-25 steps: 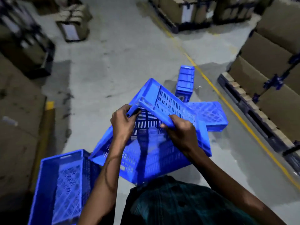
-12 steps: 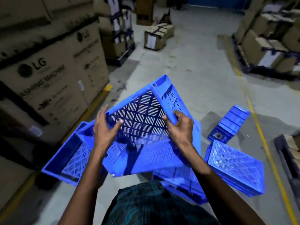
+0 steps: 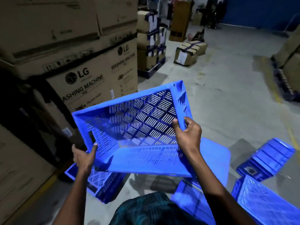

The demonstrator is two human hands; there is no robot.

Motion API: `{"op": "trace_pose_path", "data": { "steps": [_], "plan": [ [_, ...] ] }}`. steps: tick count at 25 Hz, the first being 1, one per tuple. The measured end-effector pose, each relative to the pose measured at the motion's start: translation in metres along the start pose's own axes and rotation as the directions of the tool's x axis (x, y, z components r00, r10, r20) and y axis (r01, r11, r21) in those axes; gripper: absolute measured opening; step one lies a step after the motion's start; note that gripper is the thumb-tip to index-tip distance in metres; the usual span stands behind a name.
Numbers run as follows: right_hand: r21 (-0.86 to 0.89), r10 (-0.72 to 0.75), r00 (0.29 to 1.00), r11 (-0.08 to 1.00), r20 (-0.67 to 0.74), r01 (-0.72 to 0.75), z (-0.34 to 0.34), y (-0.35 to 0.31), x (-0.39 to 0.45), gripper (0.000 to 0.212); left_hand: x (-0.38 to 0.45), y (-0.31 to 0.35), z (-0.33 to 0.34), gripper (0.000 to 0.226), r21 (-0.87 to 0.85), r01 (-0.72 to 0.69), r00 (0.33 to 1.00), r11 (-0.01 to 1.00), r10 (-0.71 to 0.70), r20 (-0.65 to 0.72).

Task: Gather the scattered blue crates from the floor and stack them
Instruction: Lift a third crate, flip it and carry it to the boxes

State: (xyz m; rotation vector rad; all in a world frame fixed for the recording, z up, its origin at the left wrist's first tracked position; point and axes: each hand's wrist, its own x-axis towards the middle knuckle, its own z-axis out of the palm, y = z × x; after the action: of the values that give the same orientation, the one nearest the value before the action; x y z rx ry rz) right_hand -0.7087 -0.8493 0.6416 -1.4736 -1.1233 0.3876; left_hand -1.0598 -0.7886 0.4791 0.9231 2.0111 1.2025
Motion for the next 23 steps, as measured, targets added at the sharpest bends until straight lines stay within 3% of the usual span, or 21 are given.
{"op": "trace_pose_path", "data": {
  "steps": [3, 9, 13, 19, 23],
  "plan": [
    [0.033, 0.005, 0.999, 0.999, 0.044, -0.007, 0.035, 0.0, 0.018, 0.047, 0.049, 0.0, -0.004, 0.09, -0.128, 0.114, 0.993, 0.985, -0.112, 0.028],
    [0.048, -0.004, 0.991, 0.999, 0.137, -0.003, 0.088, 0.001, 0.037, 0.042, 0.117, -0.024, -0.009, 0.035, -0.265, 0.202, 0.979, 0.943, -0.192, 0.066],
    [0.017, 0.045, 0.984, 0.999, 0.175, -0.049, 0.107, 0.026, 0.081, 0.031, 0.12, -0.027, 0.013, 0.027, -0.297, 0.268, 0.961, 0.916, -0.277, 0.01],
    [0.023, 0.137, 0.951, 0.989, 0.278, -0.149, 0.157, 0.093, 0.17, 0.038, 0.125, -0.019, 0.041, 0.025, -0.317, 0.272, 0.936, 0.908, -0.327, -0.133],
    [-0.005, 0.166, 0.89, 0.984, 0.425, -0.181, 0.213, 0.13, 0.228, 0.045, 0.125, -0.016, 0.046, 0.061, -0.33, 0.347, 0.838, 0.878, -0.448, -0.311]
  ]
}}
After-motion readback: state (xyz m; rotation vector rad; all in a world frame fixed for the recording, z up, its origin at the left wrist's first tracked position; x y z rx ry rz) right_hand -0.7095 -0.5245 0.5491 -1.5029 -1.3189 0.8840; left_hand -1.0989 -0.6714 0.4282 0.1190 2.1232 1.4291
